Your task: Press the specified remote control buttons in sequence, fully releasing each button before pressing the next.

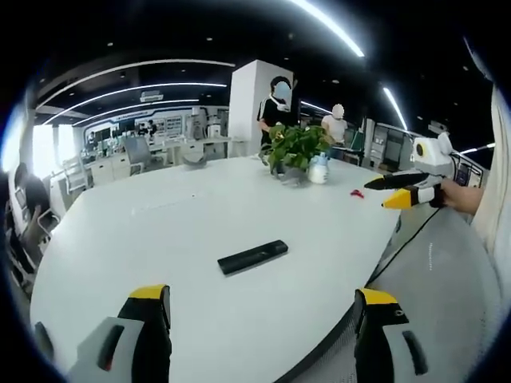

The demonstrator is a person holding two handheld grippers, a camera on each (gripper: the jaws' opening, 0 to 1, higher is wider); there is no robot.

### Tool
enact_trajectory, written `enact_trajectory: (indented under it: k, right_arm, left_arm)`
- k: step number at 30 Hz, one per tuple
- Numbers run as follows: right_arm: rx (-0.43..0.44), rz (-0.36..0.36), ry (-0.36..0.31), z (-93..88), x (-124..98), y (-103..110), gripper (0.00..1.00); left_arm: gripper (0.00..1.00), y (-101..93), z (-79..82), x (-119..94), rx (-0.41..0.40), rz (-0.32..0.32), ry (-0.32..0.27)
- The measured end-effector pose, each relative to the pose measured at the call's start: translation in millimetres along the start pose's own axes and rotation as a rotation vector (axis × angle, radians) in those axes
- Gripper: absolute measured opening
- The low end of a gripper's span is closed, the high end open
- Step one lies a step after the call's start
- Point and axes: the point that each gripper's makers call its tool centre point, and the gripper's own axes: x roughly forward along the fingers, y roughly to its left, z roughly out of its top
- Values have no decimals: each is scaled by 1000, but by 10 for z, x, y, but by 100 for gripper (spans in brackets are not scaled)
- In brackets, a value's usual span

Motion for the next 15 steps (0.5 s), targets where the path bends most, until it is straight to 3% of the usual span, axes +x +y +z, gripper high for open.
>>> enact_trajectory:
  k: [8, 15]
  right_arm:
    - [-31, 24, 31, -47, 34, 72, 72]
    - [-24, 19, 25, -38, 22, 49, 72]
  left_arm:
    - [100, 37, 33, -21, -17, 17, -18]
    - [100, -12, 6, -3, -7, -5, 1]
